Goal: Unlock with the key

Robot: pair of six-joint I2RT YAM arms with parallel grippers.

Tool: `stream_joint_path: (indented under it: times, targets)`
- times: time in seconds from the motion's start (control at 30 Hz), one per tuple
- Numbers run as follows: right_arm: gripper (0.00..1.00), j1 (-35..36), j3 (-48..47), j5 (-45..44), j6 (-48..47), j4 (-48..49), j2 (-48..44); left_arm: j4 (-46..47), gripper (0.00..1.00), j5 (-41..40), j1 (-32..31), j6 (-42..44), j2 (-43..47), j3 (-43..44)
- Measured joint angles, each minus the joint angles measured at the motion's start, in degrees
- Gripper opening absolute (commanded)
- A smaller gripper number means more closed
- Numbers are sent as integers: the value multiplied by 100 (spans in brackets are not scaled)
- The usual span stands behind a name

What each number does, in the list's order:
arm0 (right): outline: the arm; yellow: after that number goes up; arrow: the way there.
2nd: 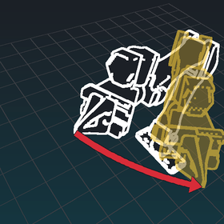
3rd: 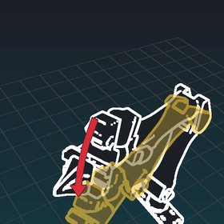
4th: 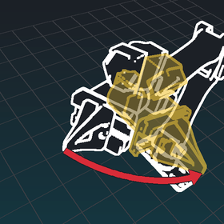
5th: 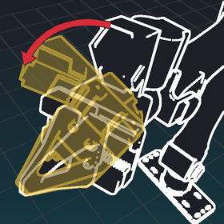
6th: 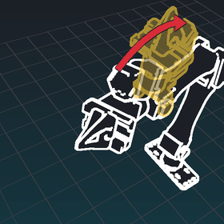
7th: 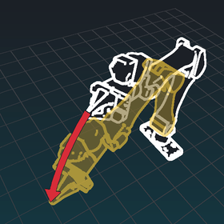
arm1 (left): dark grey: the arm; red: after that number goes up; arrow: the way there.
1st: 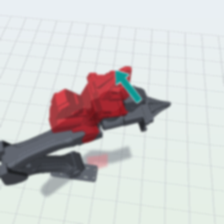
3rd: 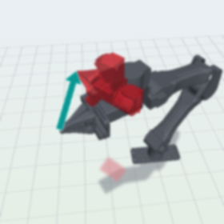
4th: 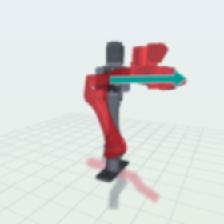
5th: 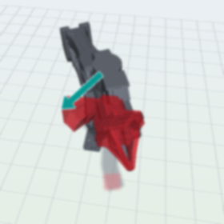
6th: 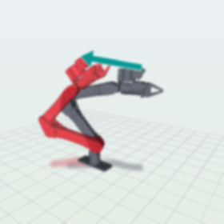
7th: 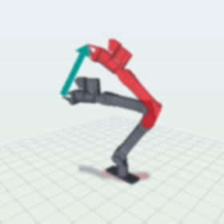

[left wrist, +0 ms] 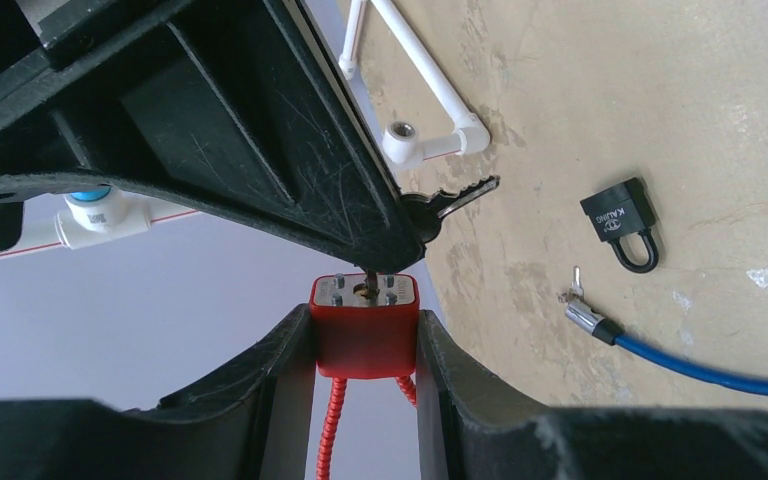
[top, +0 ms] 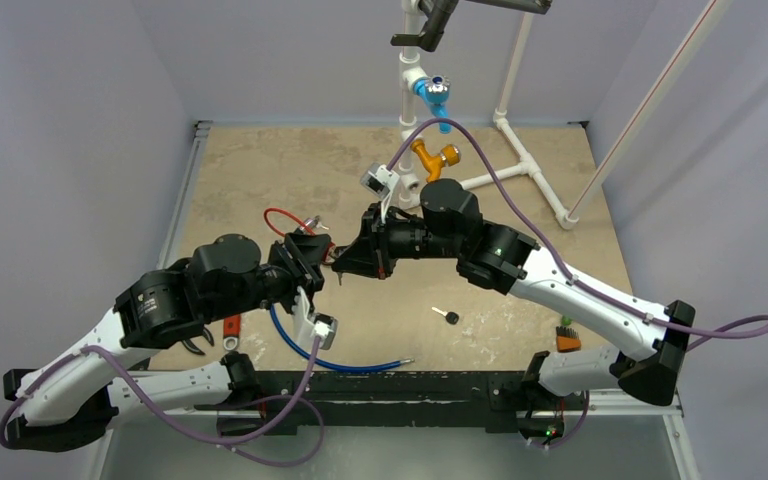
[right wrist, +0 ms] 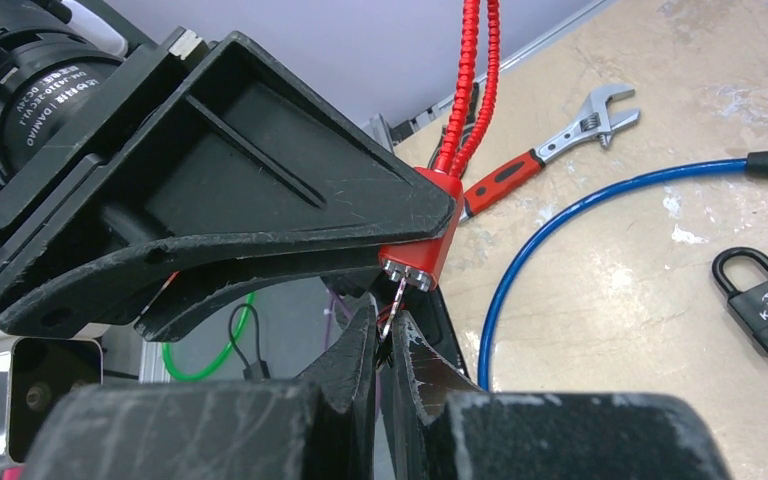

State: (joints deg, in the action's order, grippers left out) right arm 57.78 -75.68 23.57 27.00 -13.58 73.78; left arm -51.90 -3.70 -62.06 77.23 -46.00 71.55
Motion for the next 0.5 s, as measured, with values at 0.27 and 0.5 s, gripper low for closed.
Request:
stream_joint_path:
  times: [0.27, 0.5]
  targets:
    - [0, 26, 52, -105, 46, 142, 15, 13, 0, -116, 0, -9, -11, 0]
    - [0, 46, 133, -232, 107, 326, 15, 39, 0, -227, -72, -22, -31, 15]
